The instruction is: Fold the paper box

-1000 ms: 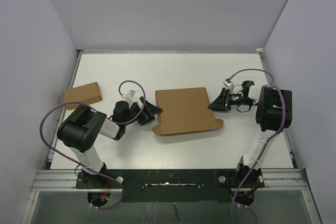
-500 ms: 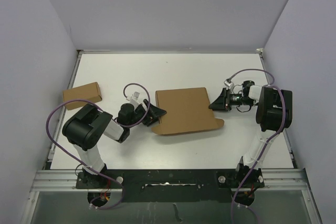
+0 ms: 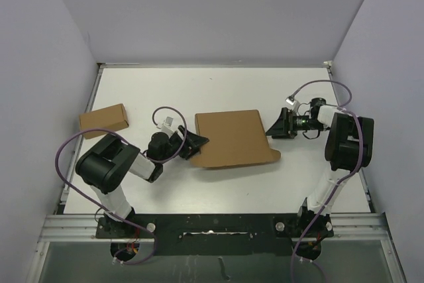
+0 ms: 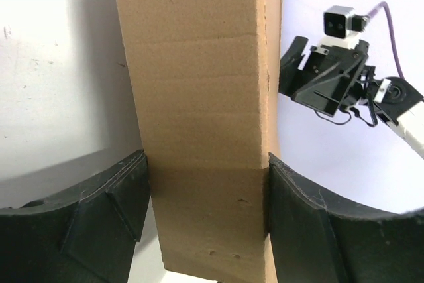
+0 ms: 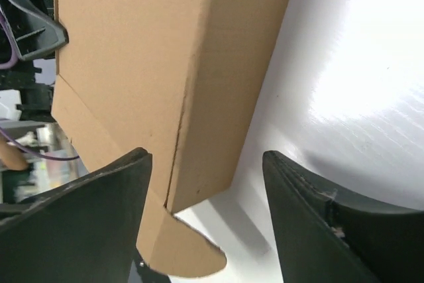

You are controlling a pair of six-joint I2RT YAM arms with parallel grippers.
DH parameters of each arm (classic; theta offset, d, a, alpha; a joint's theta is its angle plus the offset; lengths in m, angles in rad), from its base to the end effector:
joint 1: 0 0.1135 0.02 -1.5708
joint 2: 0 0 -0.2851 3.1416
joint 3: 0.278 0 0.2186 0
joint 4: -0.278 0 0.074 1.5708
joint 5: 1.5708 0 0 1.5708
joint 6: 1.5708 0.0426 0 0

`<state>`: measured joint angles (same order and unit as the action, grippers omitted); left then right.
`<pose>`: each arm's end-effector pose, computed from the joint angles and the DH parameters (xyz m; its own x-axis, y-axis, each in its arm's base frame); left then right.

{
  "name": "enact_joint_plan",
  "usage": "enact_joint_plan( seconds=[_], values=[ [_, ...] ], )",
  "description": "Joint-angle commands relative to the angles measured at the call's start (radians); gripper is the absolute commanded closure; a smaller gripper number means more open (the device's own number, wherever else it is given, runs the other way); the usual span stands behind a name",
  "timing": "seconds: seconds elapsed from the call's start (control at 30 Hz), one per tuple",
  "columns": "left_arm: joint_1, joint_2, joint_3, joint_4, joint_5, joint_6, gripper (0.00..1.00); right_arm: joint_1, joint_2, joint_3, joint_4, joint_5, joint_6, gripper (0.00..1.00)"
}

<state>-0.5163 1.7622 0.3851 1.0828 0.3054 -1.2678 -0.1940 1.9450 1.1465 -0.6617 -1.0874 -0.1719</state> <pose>0.2400 -0.1510 0.1654 -0.7635 -0.6133 -0.2023 -0.0256 0.3418 -0.9394 0.3254 -0.0255 0.1769 -0.9598 0.1076 -0.2593 -0.1730 0.5007 0.8482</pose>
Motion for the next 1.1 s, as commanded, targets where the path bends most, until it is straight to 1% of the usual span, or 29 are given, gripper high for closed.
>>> enact_joint_plan(
  seconds=[0.0, 0.1, 0.23, 0.3, 0.37, 0.4, 0.47, 0.53, 0.63, 0.7, 0.77, 0.8, 0.87, 0.97, 1.07],
  values=[
    [0.001, -0.122, -0.006, 0.022, -0.056, -0.029, 0.49, -0.023, -0.154, 0.071, -0.073, -0.013, -0.141, 0.29],
    [0.004, -0.168, -0.009, -0.02, -0.072, -0.033, 0.49, -0.024, -0.228, 0.081, -0.117, -0.021, -0.217, 0.24],
    [0.008, -0.217, -0.001, -0.089, -0.086, -0.053, 0.49, -0.007, -0.331, 0.081, -0.158, -0.042, -0.326, 0.23],
    [0.012, -0.236, 0.006, -0.136, -0.091, -0.073, 0.49, 0.018, -0.392, 0.078, -0.171, -0.05, -0.405, 0.21],
    [0.016, -0.252, 0.018, -0.183, -0.091, -0.102, 0.49, 0.069, -0.462, 0.068, -0.169, -0.03, -0.471, 0.16],
    [0.017, -0.26, 0.024, -0.205, -0.091, -0.114, 0.49, 0.109, -0.503, 0.059, -0.162, -0.006, -0.51, 0.13],
    [0.019, -0.276, 0.037, -0.258, -0.092, -0.148, 0.49, 0.194, -0.585, 0.024, -0.117, 0.063, -0.571, 0.02],
    [0.021, -0.298, 0.054, -0.324, -0.091, -0.18, 0.49, 0.271, -0.681, -0.035, -0.04, 0.109, -0.621, 0.02],
    [0.021, -0.34, 0.081, -0.428, -0.1, -0.208, 0.49, 0.343, -0.756, -0.094, -0.03, 0.085, -0.841, 0.02],
    [0.024, -0.365, 0.098, -0.494, -0.106, -0.219, 0.48, 0.42, -0.767, -0.098, -0.033, 0.139, -0.909, 0.02],
    [0.024, -0.388, 0.116, -0.56, -0.112, -0.234, 0.48, 0.491, -0.744, -0.081, -0.054, 0.228, -0.935, 0.02],
    [0.025, -0.397, 0.126, -0.594, -0.115, -0.242, 0.48, 0.527, -0.738, -0.087, -0.043, 0.301, -0.943, 0.02],
    [0.028, -0.413, 0.148, -0.672, -0.118, -0.264, 0.48, 0.591, -0.733, -0.1, -0.008, 0.379, -0.957, 0.02],
    [0.034, -0.429, 0.178, -0.745, -0.113, -0.28, 0.48, 0.646, -0.72, -0.109, 0.023, 0.452, -0.957, 0.02],
    [0.041, -0.442, 0.19, -0.773, -0.108, -0.307, 0.48, 0.699, -0.712, -0.138, 0.073, 0.531, -0.967, 0.02]
  ],
)
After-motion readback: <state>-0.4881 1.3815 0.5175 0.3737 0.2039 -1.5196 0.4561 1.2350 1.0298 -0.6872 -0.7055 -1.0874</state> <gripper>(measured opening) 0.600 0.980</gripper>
